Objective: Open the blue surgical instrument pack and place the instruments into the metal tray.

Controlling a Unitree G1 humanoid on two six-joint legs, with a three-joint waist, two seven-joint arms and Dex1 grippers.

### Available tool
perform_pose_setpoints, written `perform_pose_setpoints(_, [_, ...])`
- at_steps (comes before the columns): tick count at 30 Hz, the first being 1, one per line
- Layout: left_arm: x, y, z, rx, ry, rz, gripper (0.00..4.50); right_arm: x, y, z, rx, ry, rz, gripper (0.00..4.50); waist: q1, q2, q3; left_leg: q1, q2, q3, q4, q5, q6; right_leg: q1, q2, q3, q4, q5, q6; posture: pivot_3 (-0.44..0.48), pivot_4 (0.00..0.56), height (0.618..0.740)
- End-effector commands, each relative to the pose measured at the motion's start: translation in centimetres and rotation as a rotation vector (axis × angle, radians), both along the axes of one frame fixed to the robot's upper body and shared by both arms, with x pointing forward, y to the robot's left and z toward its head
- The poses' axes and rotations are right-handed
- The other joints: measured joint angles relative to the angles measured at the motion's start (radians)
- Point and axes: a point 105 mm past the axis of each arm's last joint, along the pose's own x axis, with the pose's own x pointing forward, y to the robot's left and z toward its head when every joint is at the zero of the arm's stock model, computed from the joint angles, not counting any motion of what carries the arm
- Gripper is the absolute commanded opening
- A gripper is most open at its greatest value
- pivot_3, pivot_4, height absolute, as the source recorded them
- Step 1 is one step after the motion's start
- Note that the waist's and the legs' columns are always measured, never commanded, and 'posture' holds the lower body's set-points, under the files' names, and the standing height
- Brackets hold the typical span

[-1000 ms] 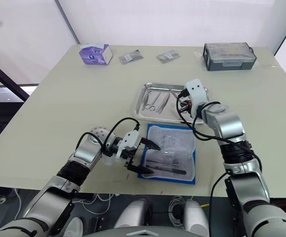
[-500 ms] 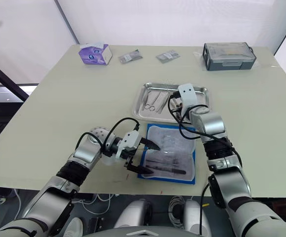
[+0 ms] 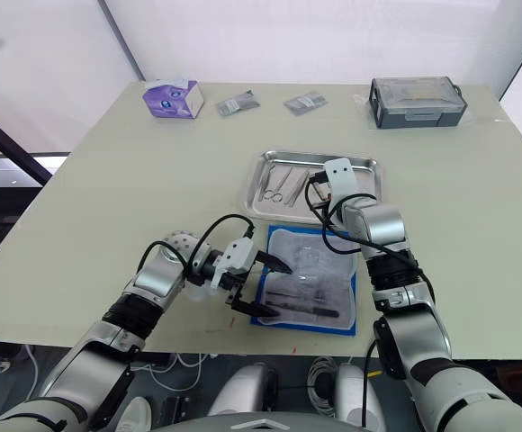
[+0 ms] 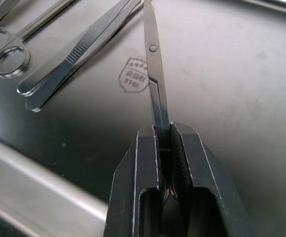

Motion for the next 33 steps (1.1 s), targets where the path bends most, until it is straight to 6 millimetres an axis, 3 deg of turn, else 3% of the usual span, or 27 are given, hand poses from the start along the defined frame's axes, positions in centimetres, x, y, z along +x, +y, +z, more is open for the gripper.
perform_pose_setpoints(1, [-2.1,1.1,-4.4,0.149,0.159,0.000,4.50,0.1,0.5,1.4,0.027,-0.021,0.000,0.02,0.000,0.000,0.000,0.000,0.000,0.000,0.000,0.000,0.000,0.000,0.000,0.000,0.000,0.000,0.000,0.000,0.150,0.740])
perform_pose_setpoints(2, [-2.1,1.1,-4.4,0.149,0.160,0.000,4.50,0.1,0.6,1.4,0.032,-0.021,0.001,0.02,0.000,0.000,0.000,0.000,0.000,0.000,0.000,0.000,0.000,0.000,0.000,0.000,0.000,0.000,0.000,0.000,0.150,0.740])
perform_pose_setpoints(3, [-2.1,1.1,-4.4,0.149,0.160,0.000,4.50,0.1,0.6,1.5,0.033,-0.025,0.002,0.89,0.000,0.000,0.000,0.000,0.000,0.000,0.000,0.000,0.000,0.000,0.000,0.000,0.000,0.000,0.000,0.000,0.150,0.740])
perform_pose_setpoints(10, [-2.1,1.1,-4.3,0.150,0.161,0.000,4.50,0.1,0.4,2.9,-0.001,-0.108,0.037,4.38,0.000,0.001,0.000,0.000,0.000,0.000,0.000,0.000,0.000,0.000,0.000,0.000,0.000,0.000,0.000,0.000,0.150,0.740])
perform_pose_setpoints(16, [-2.0,1.1,-4.3,0.150,0.160,0.002,4.50,-0.8,-0.6,5.4,-0.045,-0.256,0.100,4.38,0.000,0.001,0.001,0.000,0.000,0.000,0.000,0.000,0.000,0.000,0.000,0.000,-0.001,0.000,0.000,0.000,0.150,0.740])
perform_pose_setpoints(22, [-2.0,1.1,-4.3,0.149,0.161,0.000,4.50,-4.1,-1.1,7.8,0.018,-0.468,0.333,4.38,-0.001,0.001,0.001,0.000,0.000,0.000,-0.001,0.000,0.000,0.000,0.000,0.000,-0.001,0.000,0.000,0.000,0.150,0.740])
perform_pose_setpoints(28, [-2.0,1.0,-4.4,0.148,0.162,-0.004,4.50,-7.9,-2.3,5.7,0.026,-0.491,0.533,4.38,0.003,0.000,0.002,-0.001,0.000,-0.001,-0.001,0.000,0.000,0.000,0.000,-0.001,-0.002,0.000,0.001,0.000,0.150,0.740])
perform_pose_setpoints(33, [-1.9,1.0,-4.4,0.148,0.162,-0.005,4.50,-12.7,-3.1,2.1,0.047,-0.371,0.774,4.38,0.004,-0.002,0.003,-0.001,0.000,-0.001,-0.001,0.000,0.000,0.001,0.000,-0.001,-0.002,-0.001,0.001,0.000,0.150,0.740])
